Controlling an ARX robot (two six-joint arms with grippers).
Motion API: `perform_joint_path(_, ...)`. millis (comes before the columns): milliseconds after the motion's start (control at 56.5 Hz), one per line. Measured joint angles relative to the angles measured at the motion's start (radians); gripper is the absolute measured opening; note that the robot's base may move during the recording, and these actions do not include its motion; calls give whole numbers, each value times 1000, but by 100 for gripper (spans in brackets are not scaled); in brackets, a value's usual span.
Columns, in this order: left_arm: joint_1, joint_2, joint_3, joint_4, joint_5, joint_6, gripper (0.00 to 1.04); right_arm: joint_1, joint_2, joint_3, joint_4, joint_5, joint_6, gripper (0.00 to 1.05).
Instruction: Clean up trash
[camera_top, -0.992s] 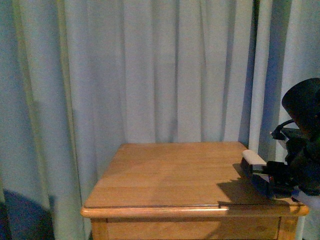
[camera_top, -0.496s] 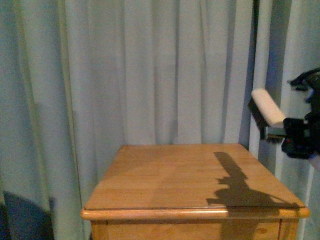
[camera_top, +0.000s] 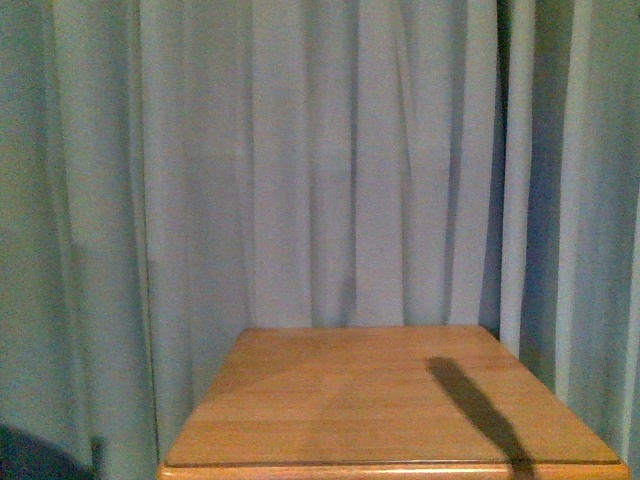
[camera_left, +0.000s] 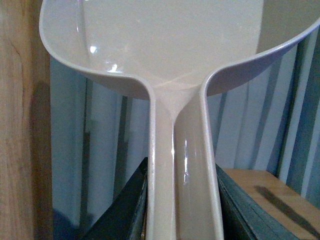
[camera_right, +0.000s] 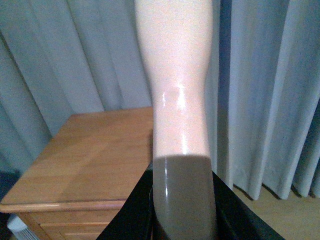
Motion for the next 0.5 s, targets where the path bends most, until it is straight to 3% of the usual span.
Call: perform_joint_path(496, 0, 0, 0, 0, 0, 0, 29, 34, -259, -53, -80, 117, -33, 20)
